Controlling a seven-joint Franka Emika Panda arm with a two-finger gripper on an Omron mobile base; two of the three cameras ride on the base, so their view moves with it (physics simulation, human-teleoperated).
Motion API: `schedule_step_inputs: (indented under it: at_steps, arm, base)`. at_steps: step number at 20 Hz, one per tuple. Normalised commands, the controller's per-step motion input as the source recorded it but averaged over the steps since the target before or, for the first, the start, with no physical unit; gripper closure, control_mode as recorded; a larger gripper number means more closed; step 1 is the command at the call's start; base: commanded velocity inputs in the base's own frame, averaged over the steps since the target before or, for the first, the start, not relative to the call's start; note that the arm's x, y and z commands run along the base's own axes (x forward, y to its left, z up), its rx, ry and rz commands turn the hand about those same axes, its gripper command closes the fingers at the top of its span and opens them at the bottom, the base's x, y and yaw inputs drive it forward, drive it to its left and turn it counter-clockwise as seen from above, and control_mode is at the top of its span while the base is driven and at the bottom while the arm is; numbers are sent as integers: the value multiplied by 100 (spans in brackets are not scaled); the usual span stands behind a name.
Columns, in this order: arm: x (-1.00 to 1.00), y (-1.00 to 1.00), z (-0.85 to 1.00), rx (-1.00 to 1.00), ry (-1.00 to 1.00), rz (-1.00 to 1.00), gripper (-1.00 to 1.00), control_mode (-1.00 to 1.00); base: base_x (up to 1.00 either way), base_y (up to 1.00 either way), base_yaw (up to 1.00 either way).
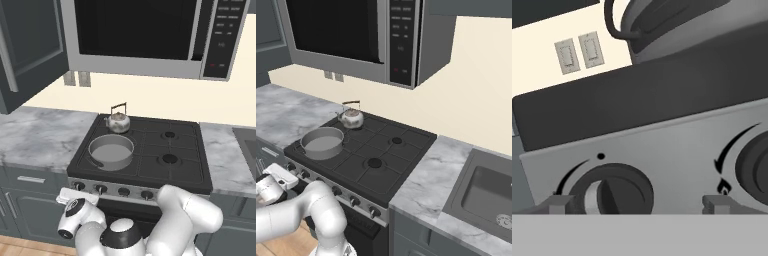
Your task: Pick the kettle from the cabinet and place it on a stove burner. Then pick the pot from the counter and place it on another stove burner. Finally, turn both burners on.
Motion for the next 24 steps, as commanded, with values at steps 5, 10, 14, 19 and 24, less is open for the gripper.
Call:
schedule_step_inputs:
  at_steps: [5,10,14,19,24]
  arm:
    - [0,19,0,-9,1,0,100,-100]
    - [0,11,1,-5,0,0,100,-100]
    - [0,13,18,-5,0,0,100,-100]
    - [0,14,28,-11,1,0,100,-100]
    - [0,6,19,-22,5,0,100,-100]
  base:
    - [0,0,0]
    - [0,0,0]
    - [0,0,0]
    - [0,0,0]
    - [0,0,0]
